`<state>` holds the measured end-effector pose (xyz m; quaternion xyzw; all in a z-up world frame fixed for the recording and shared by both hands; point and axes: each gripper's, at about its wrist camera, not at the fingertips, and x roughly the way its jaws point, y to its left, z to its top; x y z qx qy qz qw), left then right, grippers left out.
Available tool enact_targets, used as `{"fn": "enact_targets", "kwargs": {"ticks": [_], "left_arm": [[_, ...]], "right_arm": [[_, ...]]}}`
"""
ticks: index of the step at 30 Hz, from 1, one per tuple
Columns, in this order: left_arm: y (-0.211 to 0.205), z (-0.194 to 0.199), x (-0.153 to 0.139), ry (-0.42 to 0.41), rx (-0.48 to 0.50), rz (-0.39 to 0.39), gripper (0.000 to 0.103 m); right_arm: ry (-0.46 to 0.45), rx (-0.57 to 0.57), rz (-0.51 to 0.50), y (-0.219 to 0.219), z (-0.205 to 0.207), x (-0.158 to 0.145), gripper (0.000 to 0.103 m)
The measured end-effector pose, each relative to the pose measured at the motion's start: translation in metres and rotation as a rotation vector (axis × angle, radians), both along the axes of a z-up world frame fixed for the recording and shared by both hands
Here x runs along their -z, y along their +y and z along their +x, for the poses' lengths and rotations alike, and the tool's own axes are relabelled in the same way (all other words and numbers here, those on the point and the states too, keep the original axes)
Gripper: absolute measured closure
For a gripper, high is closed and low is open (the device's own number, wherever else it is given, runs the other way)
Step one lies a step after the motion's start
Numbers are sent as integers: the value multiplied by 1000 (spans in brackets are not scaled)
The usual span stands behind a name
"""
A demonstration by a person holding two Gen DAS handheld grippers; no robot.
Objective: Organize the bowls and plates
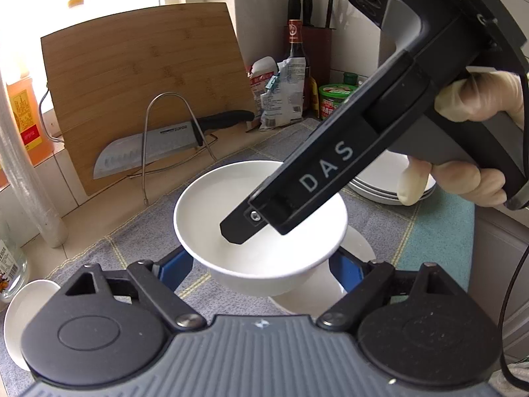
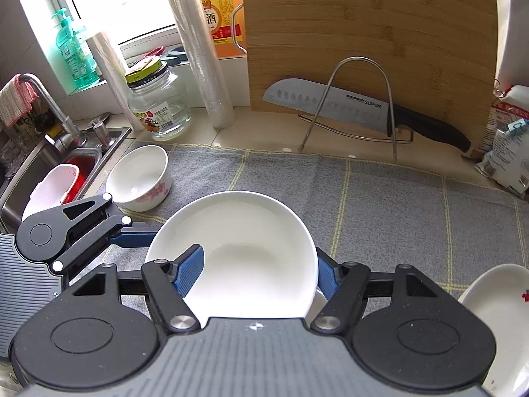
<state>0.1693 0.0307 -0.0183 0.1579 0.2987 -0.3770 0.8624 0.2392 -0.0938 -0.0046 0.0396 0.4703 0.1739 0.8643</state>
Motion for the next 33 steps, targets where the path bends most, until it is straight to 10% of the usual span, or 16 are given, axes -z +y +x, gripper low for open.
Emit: {"fn": "enact_targets", "kwargs": {"ticks": [33], "left_arm": [[-31, -4, 32, 86, 100, 67, 14]], "right_arm": [[64, 96, -9, -26, -26, 31, 28]]}}
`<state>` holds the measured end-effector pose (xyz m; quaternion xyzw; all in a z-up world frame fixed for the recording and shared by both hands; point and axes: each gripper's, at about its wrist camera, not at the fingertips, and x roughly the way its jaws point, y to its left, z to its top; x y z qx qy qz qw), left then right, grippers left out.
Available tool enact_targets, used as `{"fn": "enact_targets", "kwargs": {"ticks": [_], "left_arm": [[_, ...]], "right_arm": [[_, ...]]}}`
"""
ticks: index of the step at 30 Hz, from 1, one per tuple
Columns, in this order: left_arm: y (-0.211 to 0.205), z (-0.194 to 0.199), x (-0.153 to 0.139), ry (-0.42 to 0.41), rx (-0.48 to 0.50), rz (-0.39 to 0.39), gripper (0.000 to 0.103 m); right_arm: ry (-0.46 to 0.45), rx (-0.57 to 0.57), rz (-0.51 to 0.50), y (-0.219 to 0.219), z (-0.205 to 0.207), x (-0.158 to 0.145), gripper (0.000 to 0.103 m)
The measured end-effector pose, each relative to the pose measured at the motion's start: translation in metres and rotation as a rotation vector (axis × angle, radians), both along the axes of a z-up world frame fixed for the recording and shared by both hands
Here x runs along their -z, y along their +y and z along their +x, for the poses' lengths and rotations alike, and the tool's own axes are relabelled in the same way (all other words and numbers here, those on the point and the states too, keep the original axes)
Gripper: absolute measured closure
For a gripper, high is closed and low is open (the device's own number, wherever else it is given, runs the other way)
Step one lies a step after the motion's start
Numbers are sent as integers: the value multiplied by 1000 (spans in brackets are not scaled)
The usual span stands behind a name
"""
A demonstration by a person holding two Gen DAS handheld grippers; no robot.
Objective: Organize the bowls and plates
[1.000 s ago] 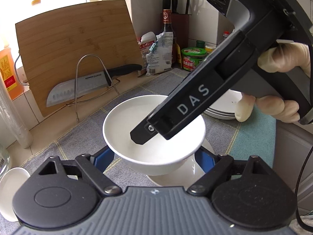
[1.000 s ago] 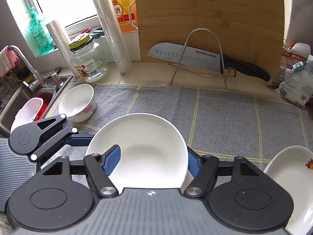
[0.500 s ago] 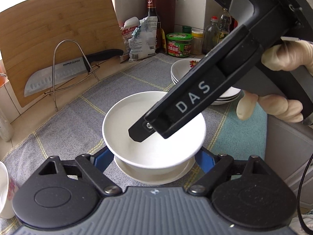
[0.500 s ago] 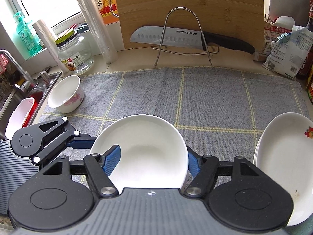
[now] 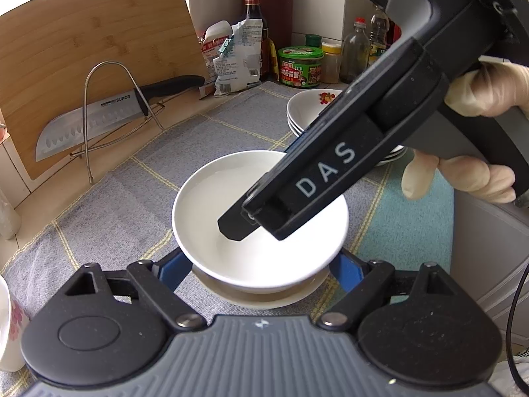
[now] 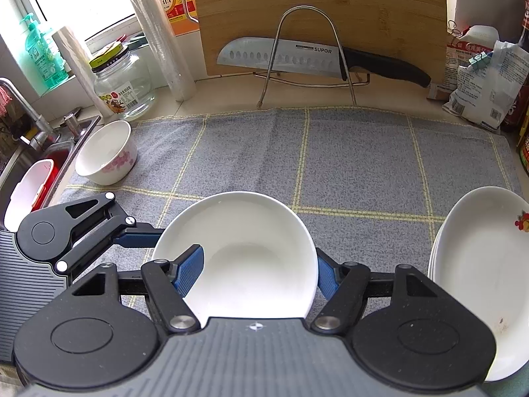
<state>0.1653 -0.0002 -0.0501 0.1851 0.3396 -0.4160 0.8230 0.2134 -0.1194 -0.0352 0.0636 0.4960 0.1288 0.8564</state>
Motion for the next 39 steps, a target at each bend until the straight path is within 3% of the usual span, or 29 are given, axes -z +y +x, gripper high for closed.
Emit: {"fn": "enact_targets", "kwargs": {"ticks": [14, 23, 28, 34, 39], "left_arm": [[-3, -1, 3, -19, 31, 41, 10], [0, -2, -3, -16, 37, 30, 9], [13, -9, -20, -74, 70, -13, 6], [15, -8, -22, -64, 118, -67, 3], [15, -6, -17, -37, 118, -51, 3]], "right_arm": [[1, 5, -22, 1, 1, 0, 27], [-6, 7, -16, -1, 1, -1, 27], [-12, 11, -11, -2, 0, -2, 27], [-32, 17, 16, -2, -1, -7, 17], [-45, 20, 10, -1, 0, -13, 15]]}}
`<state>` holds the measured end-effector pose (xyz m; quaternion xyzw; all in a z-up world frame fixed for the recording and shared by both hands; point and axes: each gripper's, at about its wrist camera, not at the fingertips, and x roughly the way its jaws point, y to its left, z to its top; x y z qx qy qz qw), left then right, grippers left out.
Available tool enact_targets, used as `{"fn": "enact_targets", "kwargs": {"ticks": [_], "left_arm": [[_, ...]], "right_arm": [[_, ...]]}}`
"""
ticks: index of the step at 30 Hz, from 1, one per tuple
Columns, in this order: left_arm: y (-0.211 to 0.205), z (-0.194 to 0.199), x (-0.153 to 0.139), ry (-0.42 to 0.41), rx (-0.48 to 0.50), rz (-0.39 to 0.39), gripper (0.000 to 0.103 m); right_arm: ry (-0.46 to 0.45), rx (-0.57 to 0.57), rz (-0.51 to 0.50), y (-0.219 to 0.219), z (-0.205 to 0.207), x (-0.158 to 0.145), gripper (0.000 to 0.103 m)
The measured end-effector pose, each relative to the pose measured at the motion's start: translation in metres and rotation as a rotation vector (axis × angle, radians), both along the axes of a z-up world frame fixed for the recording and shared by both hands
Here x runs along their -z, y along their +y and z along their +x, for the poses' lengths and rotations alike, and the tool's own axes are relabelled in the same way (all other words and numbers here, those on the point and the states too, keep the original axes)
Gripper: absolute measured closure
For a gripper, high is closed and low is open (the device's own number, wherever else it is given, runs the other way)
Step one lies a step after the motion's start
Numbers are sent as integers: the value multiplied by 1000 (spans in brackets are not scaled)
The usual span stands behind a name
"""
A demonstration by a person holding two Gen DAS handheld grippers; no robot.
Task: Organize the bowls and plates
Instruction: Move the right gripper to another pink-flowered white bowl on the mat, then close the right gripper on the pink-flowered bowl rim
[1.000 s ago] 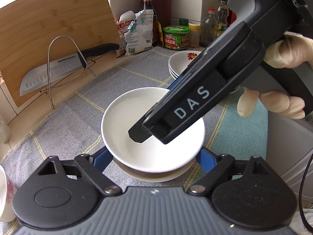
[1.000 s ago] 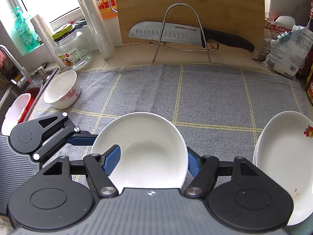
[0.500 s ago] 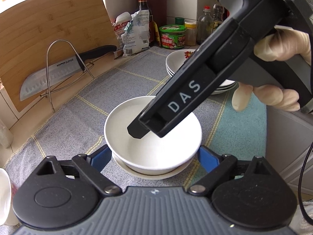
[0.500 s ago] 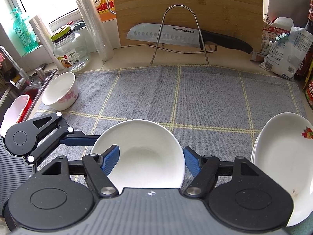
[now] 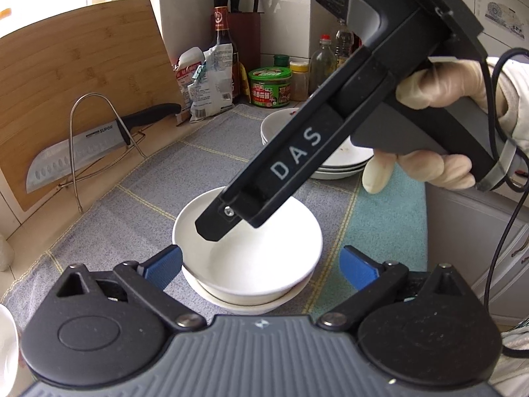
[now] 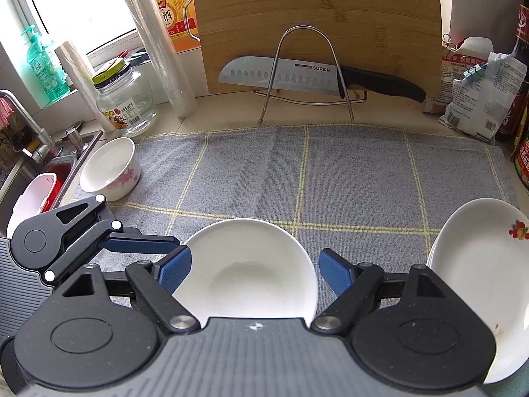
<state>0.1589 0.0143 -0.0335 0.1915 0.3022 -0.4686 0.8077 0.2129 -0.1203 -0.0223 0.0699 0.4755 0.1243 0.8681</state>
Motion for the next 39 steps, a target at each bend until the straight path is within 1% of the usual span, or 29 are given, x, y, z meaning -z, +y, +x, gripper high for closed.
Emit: {"fn": "enact_targets", "kwargs": {"ticks": [4, 6, 8, 11, 14, 16, 17, 21, 24, 29, 33, 37, 39], "left_arm": [[6, 4, 1, 39, -29, -10, 3], [13, 3, -2, 26, -55, -29, 3], [19, 1, -5, 9, -90, -32, 2], [34, -2, -9, -32, -180, -40, 2], [54, -2, -9, -46, -285, -44, 2], [75, -2, -9, -55, -367, -46, 2], [83, -2, -8, -56, -392, -43, 2], [126, 1, -3, -53, -546, -14, 2], [155, -1, 0, -59, -623, -6, 2], [189, 0, 9, -55, -679, 2, 2], [201, 9, 13, -68, -702, 25, 2], [210, 18, 18, -60, -710, 13, 2], [211, 24, 22, -62, -713, 22, 2]], "right_arm": [[-12, -9, -10, 4, 0, -5, 12], [-26, -14, -20, 7, 0, -9, 4], [-47, -25, -33, 10, -1, -14, 0], [-70, -48, -42, 18, 2, -22, 0], [-81, -79, -54, 31, 7, -26, 0], [-92, -112, -62, 44, 11, -29, 0], [-95, -126, -63, 50, 12, -29, 0], [-101, -183, -69, 82, 23, -29, 0], [-107, -222, -95, 109, 30, -29, 0], [-113, -257, -116, 145, 41, -27, 0], [-100, -265, -113, 165, 53, -24, 0], [-88, -286, -123, 178, 65, -20, 0], [-80, -296, -128, 183, 72, -17, 0]]}}
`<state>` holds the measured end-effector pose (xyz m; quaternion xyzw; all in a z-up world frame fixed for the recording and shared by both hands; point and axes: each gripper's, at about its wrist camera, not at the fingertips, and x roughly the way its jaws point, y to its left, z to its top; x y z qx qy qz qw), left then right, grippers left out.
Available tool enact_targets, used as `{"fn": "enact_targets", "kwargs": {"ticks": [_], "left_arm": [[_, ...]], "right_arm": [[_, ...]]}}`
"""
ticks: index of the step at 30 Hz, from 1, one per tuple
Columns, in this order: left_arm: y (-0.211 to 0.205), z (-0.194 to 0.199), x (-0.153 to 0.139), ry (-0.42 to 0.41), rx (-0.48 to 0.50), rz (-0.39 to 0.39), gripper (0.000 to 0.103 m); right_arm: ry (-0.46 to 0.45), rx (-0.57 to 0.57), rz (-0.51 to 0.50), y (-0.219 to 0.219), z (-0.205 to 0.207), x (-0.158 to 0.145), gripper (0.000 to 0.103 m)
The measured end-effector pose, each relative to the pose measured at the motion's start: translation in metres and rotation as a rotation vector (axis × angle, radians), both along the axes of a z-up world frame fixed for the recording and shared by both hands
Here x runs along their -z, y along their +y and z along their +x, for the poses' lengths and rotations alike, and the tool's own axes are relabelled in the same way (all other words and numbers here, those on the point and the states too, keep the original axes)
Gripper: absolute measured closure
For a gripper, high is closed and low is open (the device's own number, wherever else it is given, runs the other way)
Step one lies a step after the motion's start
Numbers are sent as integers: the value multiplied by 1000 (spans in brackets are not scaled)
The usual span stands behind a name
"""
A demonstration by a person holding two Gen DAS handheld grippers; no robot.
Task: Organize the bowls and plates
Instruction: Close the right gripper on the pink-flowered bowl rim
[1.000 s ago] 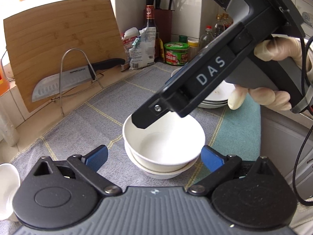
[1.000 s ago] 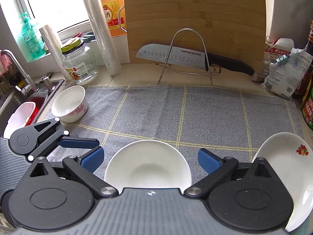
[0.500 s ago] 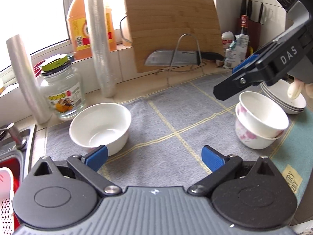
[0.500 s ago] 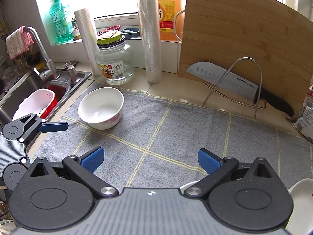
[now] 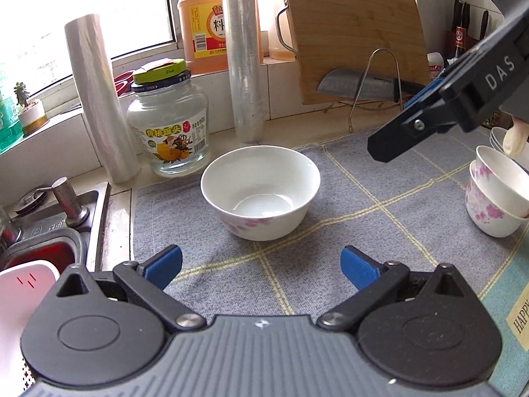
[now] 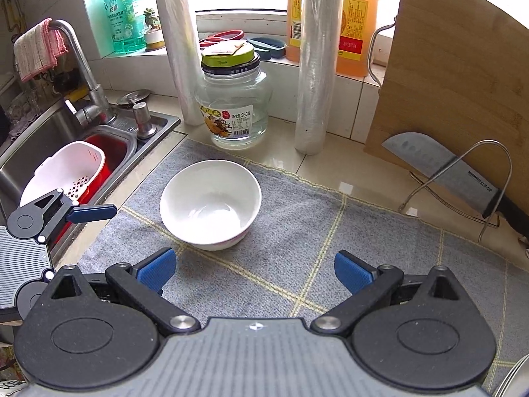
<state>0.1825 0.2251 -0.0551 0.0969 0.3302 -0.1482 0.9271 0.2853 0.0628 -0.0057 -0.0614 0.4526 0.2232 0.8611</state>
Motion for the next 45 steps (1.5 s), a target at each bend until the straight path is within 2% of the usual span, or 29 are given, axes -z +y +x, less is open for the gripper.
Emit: {"fn": "enact_targets", "kwargs": {"ticks": [8, 17, 28, 33, 40, 45], "left_arm": [[-2, 20, 14, 16, 5, -26, 2], [-3, 40, 21, -10, -5, -43, 2], [-3, 52, 27, 0, -1, -94, 5], [-4, 53, 26, -9, 2, -119, 11], [-5, 55, 26, -28, 9, -131, 11], [-4, 56, 26, -26, 8, -136, 11]], "right_arm": [[55, -67, 16, 14, 33, 20, 0], [96, -139, 45, 32, 63, 36, 0], [123, -190, 54, 47, 77, 47, 0], [119, -196, 57, 52, 84, 49, 0], [125, -210, 63, 58, 93, 52, 0], [133, -219, 65, 63, 97, 54, 4]]}}
